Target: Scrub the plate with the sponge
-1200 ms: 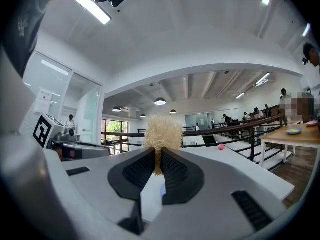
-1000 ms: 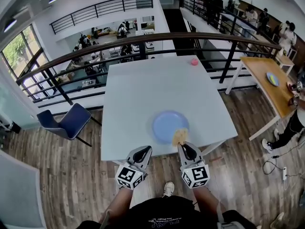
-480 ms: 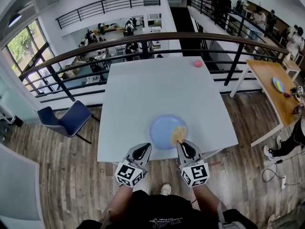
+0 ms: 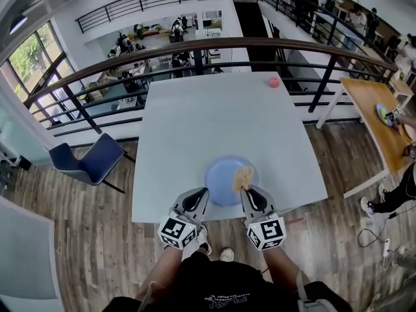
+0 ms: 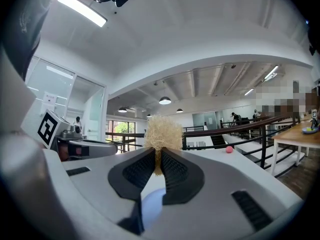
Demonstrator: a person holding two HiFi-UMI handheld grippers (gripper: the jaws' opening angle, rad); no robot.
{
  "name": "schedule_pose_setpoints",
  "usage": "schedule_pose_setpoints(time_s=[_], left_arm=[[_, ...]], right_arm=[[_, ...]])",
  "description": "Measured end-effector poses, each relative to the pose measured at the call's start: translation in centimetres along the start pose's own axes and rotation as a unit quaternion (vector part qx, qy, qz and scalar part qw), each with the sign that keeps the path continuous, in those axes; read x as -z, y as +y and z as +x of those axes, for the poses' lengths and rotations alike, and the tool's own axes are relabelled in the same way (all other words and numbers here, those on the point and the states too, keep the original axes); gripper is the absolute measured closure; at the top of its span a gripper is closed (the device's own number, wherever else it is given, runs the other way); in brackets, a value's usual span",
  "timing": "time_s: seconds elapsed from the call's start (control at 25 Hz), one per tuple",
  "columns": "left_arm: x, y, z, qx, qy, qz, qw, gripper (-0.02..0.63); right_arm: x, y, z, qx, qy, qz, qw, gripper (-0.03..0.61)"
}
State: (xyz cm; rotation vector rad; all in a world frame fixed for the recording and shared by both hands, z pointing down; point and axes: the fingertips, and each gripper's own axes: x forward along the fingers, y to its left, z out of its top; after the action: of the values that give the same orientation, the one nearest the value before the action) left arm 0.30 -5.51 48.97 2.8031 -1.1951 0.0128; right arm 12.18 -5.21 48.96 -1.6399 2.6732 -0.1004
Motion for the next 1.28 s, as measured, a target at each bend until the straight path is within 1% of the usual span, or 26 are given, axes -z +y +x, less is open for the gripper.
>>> schedule_pose_setpoints(time_s=[0.2,0.36,0.64,0.88,1.28], left_arm=[[-0.2,2.0,2.0,0.009,0.003,0.003,0.9999,0.612],[-1.0,4.3,2.9,0.016,0.0,0.004,0.9999,0.612],[-0.6,7.8,4.6,0.03,0.005,-0.003,0.9995,0.612],[-0.4,11.2,6.1,0.044,0.008,-0.01,0.9989,0.612],[0.4,15.5,8.0,0.078,0.016,-0.021,0.9966,0.612]], right_arm=[[-0.7,-1.0,2.6,0.008,-0.002,-0.004,1.0,0.534],[-1.1,-0.9,5.1,0.013,-0.001,-0.004,1.0,0.534],[-0.8,-1.2,8.4,0.029,0.006,-0.005,1.0,0.534],[-0.4,-1.6,11.7,0.048,0.017,-0.008,0.999,0.534],[0.1,-1.8,15.2,0.091,0.031,-0.01,0.995,0.534]])
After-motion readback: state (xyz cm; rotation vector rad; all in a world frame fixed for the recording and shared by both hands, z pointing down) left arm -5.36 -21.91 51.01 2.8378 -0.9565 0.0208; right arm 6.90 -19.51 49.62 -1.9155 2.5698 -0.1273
